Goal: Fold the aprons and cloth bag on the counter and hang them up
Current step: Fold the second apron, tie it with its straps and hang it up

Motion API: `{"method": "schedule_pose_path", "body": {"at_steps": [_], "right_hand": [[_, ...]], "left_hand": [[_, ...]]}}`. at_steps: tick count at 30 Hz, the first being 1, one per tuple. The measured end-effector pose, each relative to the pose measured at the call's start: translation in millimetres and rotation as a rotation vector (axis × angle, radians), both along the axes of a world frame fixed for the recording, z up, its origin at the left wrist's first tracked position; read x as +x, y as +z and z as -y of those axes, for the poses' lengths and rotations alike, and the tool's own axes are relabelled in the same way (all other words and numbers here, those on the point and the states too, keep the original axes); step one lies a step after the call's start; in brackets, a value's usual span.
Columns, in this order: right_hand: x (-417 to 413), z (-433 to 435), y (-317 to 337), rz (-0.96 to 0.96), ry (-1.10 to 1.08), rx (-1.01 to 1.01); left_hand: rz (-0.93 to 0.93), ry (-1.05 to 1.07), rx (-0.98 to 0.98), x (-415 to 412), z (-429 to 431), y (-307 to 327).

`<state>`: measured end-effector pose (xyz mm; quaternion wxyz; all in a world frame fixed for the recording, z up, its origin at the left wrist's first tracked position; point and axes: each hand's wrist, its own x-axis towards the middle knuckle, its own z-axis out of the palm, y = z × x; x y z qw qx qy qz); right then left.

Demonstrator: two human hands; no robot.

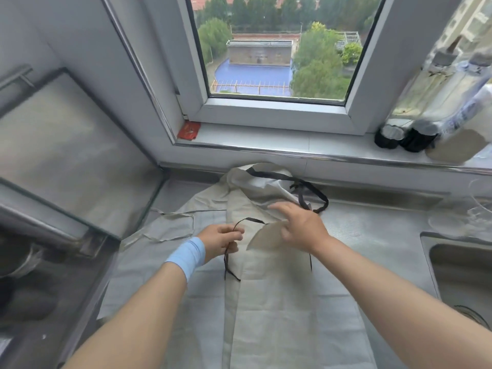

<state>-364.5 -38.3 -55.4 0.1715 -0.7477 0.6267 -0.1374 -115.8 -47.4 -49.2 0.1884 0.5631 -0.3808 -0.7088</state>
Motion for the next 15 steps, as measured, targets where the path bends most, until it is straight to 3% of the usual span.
{"method": "schedule_pose_path", "body": {"at_steps": [3,6,8,10,13,15], "right_hand": [[15,-4,-4,-0.057,0.048,0.005],[15,-5,5,0.063,-0.124,-0.112],[8,-5,17,0.112,-0.167,-0.156],[2,-4,29,0.166,-0.203,-0.139],[0,3,38,0.145,-0.207,-0.103],[9,6,39,0.07,-0.175,-0.011]], "left_hand": [[-0.17,0.132,0.031,-2,-6,-2],[-0.094,0.172,-0.06,-19,-11,-7],[0.197,-0.05,-0.198,-34,-20,-12],[0.43,-0.442,-0.267,-48,-29,-11],[0.524,-0.952,-0.068,-54,-34,6],[0.601,-1.031,0.04,-41,-27,17]]}}
